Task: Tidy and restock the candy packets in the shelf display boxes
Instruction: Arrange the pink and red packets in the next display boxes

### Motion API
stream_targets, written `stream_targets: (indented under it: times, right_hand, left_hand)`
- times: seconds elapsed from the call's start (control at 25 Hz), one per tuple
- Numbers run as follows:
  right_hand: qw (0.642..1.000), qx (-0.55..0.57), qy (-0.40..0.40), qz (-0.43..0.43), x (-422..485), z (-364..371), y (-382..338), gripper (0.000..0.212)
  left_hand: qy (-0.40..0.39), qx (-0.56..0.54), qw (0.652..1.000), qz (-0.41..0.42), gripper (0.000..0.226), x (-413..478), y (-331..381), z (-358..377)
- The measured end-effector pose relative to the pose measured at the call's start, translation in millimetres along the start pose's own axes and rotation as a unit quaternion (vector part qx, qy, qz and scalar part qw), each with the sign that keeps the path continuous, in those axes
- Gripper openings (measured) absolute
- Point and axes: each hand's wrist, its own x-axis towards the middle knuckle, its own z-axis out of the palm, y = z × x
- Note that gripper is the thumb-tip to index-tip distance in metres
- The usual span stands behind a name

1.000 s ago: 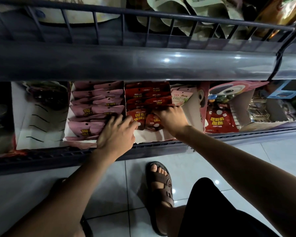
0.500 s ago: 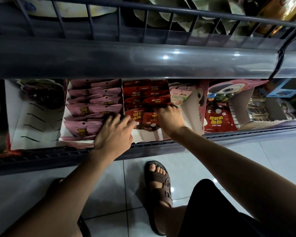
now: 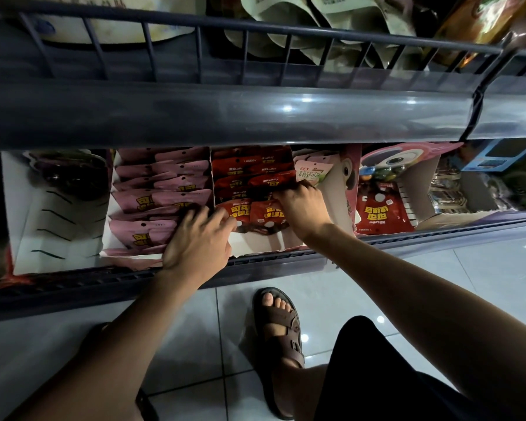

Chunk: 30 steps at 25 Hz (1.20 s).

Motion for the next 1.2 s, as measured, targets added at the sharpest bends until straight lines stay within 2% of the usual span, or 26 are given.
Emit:
stream_targets:
  times: [0.36, 0.52, 0.64, 0.72, 0.84, 1.0, 1.12, 1.2]
  right_hand:
    - [0.999, 0.028, -0.006, 0.018, -3.1, -4.1, -0.7, 0.023]
    - [0.995, 0.087, 0.035, 0.035, -16.4, -16.1, 9.7, 0.030]
    - [0.964, 0.179, 0.095, 0.174, -40.0, -21.9, 38.2, 0.031]
    - [0.930, 0.180, 0.123, 0.295, -59.4, -24.5, 69.8, 0.039]
    - [0.885, 0.139, 0.069, 0.439, -79.3, -23.2, 122.0, 0.054]
    - [0.854, 0.130, 0.012, 0.504, -85.6, -10.6, 152.6, 0.060]
    - [0.834, 0.147, 0.061, 0.528, -81.9, -4.0, 153.9, 0.056]
    - [0.810, 0.201, 0.108, 0.541, -79.7, -4.1, 150.8, 0.056]
  left_hand:
    - [-0.003, -0.010, 1.000, -0.002, 0.034, 0.1, -0.5, 0.1]
    - [-0.011, -0.004, 1.000, -0.002, 0.034, 0.5, -0.5, 0.0]
    - [-0.011, -0.006, 1.000, -0.005, 0.032, 0.3, -1.2, 1.6]
    - [-0.010, -0.008, 1.000, -0.005, 0.031, 0.4, -0.8, 2.8]
    - [-0.002, -0.010, 1.000, -0.007, 0.029, 0.9, 0.3, 3.6]
    - [0.006, -0.001, 1.000, -0.003, 0.026, 0.1, 0.1, 2.7]
    - [0.006, 0.001, 1.000, -0.007, 0.026, 1.1, -0.3, 3.6]
    - [0.005, 0.007, 1.000, -0.008, 0.025, 1.6, 0.1, 4.3]
